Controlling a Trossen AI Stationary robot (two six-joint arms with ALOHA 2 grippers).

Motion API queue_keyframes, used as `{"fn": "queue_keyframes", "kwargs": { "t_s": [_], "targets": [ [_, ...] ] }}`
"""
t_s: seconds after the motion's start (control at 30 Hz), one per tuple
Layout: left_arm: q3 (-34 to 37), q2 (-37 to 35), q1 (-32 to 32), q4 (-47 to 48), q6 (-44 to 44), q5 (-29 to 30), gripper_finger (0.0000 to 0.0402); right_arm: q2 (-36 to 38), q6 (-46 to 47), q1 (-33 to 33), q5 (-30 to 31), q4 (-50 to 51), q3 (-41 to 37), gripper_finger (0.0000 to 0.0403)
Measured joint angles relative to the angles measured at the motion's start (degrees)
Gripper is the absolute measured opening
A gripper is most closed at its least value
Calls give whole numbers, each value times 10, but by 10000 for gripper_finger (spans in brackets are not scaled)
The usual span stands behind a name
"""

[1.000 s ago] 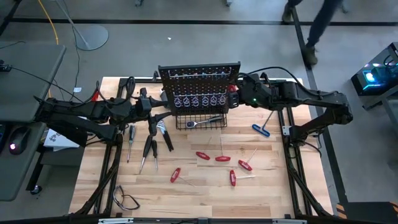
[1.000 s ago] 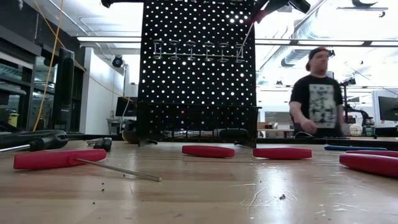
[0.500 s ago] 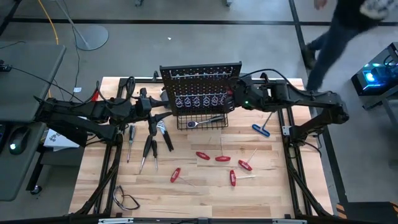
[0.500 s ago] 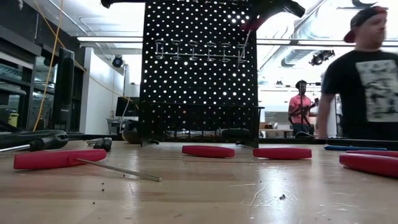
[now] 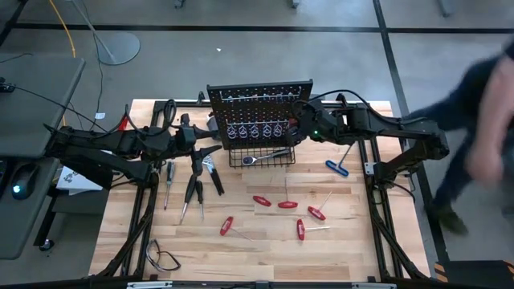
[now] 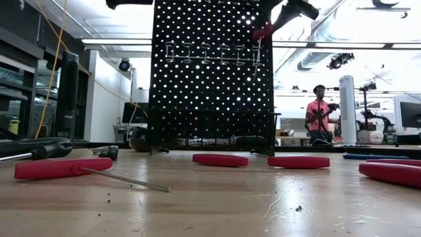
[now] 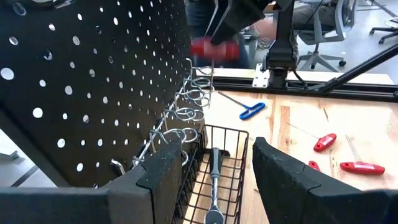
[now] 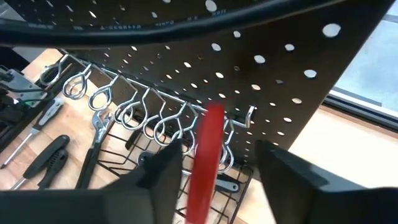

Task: Hang tools onto peg board
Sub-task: Hang the red allen wrench on the peg board

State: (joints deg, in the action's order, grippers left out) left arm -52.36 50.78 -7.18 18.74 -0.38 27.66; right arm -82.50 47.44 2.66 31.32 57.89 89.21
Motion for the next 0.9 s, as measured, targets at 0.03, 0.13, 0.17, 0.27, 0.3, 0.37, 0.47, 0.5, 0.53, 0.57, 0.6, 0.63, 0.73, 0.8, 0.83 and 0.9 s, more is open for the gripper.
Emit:
{"fn": "queue_keyframes", "kwargs": {
  "t_s": [0.03,0.13,0.17,0.27,0.3,0.37,0.47,0.5,0.53,0.57,0.6,0.63,0.73,0.8,0.83,0.9],
  "targets": [
    [0,0,0,0,0,0,179,1,-2,0,-4,0,0,211],
    [0,0,0,1,0,0,179,7,-18,0,-22,-2,0,233],
    [0,0,0,1,0,0,179,9,-21,0,-29,-2,0,236],
    [0,0,0,10,-3,-2,179,19,-26,0,-48,-2,0,239],
    [0,-2,0,15,-11,-9,179,23,-27,-1,-58,1,0,239],
    [0,-7,0,27,-46,-36,179,31,-28,-6,-75,14,0,239],
    [0,-19,0,46,-102,-77,179,39,-27,-25,-85,40,0,240],
    [0,-23,0,53,-119,-91,179,40,-26,-32,-91,49,0,240],
    [0,-26,0,60,-136,-106,179,40,-27,-40,-98,56,0,240],
    [0,-30,0,67,-154,-120,179,40,-26,-48,-110,63,0,240],
    [0,-34,0,75,-175,-137,179,40,-25,-57,-120,70,0,240],
    [0,-36,0,82,-200,-156,179,40,-27,-66,-131,77,0,241],
    [0,-41,-4,104,-290,-233,179,40,-22,-96,-160,93,0,241],
    [0,-39,-15,119,-331,-276,179,40,-6,-119,-177,109,0,241],
    [0,-35,-25,126,-345,-287,179,40,9,-131,-183,122,0,241],
    [0,-25,-46,140,-362,-287,179,37,50,-153,-187,149,0,241]
  ]
}}
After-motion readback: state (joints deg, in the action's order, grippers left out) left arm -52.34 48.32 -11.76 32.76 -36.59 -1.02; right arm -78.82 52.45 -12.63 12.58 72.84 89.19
